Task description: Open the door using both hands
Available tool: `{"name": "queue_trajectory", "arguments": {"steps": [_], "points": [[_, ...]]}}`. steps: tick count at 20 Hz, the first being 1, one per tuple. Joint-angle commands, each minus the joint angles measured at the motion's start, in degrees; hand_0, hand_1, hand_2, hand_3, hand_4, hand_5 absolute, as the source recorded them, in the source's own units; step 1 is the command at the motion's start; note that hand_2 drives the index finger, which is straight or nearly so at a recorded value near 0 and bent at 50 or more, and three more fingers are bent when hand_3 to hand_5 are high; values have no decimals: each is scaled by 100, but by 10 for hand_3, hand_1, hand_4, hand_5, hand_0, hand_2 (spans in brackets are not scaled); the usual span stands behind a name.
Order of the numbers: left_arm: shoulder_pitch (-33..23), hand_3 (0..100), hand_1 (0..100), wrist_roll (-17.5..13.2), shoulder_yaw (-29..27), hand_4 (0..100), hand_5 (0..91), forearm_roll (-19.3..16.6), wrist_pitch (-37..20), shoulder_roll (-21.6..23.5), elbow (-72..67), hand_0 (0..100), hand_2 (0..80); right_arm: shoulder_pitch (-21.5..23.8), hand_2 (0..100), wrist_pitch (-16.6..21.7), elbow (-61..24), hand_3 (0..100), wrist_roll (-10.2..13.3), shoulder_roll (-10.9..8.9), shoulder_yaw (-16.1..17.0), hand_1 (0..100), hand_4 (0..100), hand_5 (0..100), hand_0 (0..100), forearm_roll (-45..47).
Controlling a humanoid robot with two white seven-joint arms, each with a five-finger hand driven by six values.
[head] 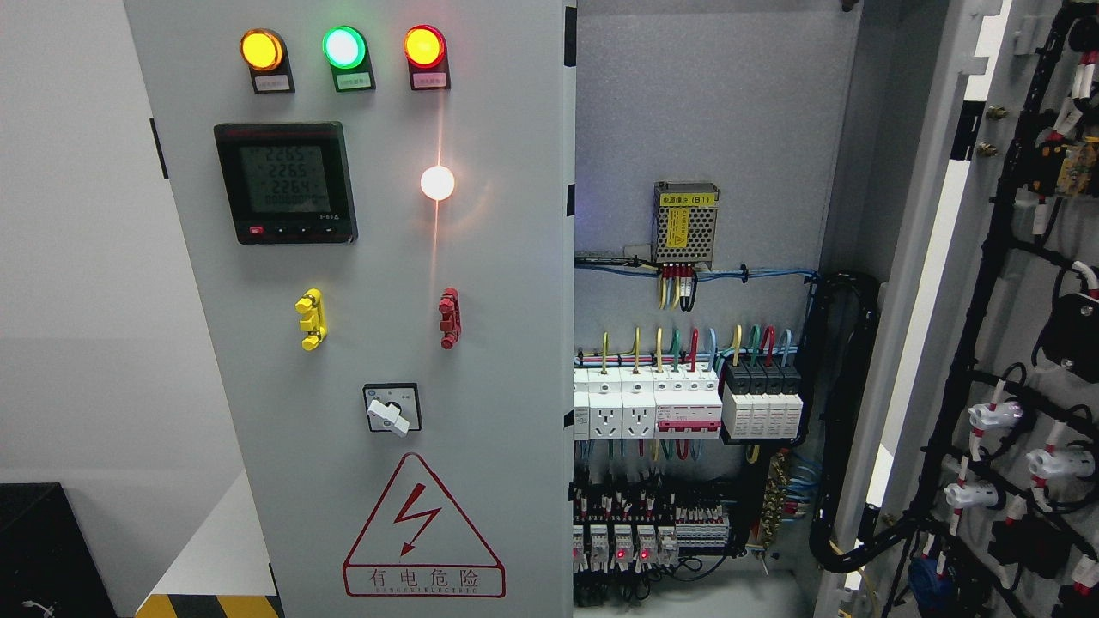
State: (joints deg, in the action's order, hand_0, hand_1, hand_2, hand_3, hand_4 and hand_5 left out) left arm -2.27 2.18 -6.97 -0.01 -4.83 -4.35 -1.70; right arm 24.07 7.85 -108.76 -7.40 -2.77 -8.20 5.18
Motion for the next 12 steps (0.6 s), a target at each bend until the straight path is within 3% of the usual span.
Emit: {"name": "queue_trajectory", "arguments": {"steps": [1,9,12], "points": [[-2,0,0,2,-7,0,0,-192,0,-136,-32,0,0,-542,0,418,-1025,0,-8,-4,-182,0,0,0,191,0],[-2,0,0,2,-7,0,0,-192,0,-128,-32,0,0,-1623,0,358,-929,0,36,31,-471,0,0,0,191,9],[-2,0,0,2,-7,0,0,-184,0,-127,-32,0,0,-2019,0,174,-753,0,28,31,-463,0,0,0,191,0]]}}
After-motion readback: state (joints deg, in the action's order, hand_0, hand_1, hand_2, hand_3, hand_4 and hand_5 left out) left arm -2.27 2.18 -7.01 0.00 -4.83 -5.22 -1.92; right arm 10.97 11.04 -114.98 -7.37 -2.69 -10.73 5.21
